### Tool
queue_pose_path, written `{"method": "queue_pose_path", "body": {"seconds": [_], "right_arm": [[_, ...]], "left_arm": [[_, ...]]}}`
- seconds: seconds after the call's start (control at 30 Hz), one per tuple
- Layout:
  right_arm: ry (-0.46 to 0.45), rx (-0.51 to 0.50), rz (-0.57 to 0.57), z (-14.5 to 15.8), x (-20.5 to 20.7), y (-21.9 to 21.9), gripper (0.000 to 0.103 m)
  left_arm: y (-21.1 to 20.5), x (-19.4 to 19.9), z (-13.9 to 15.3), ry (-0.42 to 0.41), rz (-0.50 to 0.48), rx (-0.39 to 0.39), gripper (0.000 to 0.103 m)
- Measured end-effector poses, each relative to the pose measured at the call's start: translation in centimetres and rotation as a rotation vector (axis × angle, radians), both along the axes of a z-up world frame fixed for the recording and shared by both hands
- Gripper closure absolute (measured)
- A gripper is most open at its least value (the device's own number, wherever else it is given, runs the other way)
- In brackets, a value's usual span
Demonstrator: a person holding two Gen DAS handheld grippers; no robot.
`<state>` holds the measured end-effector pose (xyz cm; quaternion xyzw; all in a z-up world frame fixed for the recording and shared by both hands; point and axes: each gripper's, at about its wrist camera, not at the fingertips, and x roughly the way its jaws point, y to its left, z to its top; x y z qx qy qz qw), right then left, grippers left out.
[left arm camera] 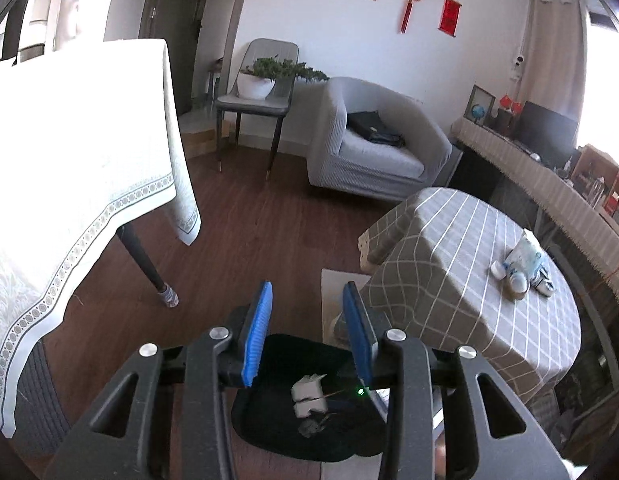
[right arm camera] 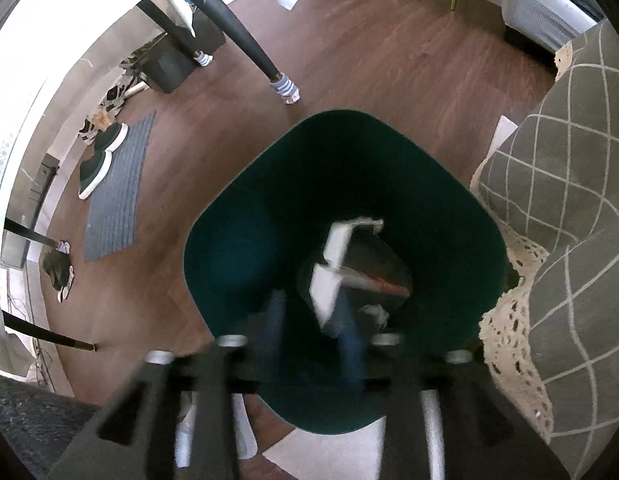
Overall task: Collect trash
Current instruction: 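Open the left tool to drop the foil ball while the right tool drops the card into the bin, then move both tools back over the table trash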
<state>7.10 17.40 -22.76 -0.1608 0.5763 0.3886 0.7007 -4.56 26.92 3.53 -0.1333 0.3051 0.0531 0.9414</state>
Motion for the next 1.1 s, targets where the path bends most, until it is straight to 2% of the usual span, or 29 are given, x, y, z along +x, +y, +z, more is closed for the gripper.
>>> {"method": "queue_pose_path", "body": {"seconds": [0.1,0.27,0.4,0.53,0.63,0.8,0.97,1.1], "right_arm": [[-0.006,0.000,0.021,0.2,-0.5,0.3,0.064],[-0.034,0.042,0.038,2.3,-1.2,0.4,0.064],[-0.084,0.111,0.054,5.9,-1.6,0.1,0.065],[-0.152,0.186,0.066,10.2,-1.7,-0.8,0.074],[-0.201,0.235,0.064,13.0,-1.6,-1.9,0.076],[-0.285,0.306,0.023,17.8,-0.7,-5.1,0.078],[-0.359,0.338,-0.052,20.8,0.4,-9.8,0.078],[-0.400,0.347,-0.120,22.3,1.3,-13.8,0.078]], "left_arm": [[0.2,-0.2,0.7,-0.011,0.011,-0.005,0.064],[0.5,-0.7,1.6,-0.037,0.021,-0.016,0.063],[0.6,-0.8,2.2,-0.045,0.032,0.002,0.063],[-0.2,-0.9,2.8,-0.058,0.024,0.023,0.061],[-1.2,-0.8,3.2,-0.071,0.018,0.053,0.060],[-2.1,-0.6,3.7,-0.102,0.016,0.045,0.056],[-3.9,0.6,3.6,-0.106,-0.007,0.016,0.054],[-6.1,1.6,3.5,-0.108,-0.041,0.012,0.049]]}}
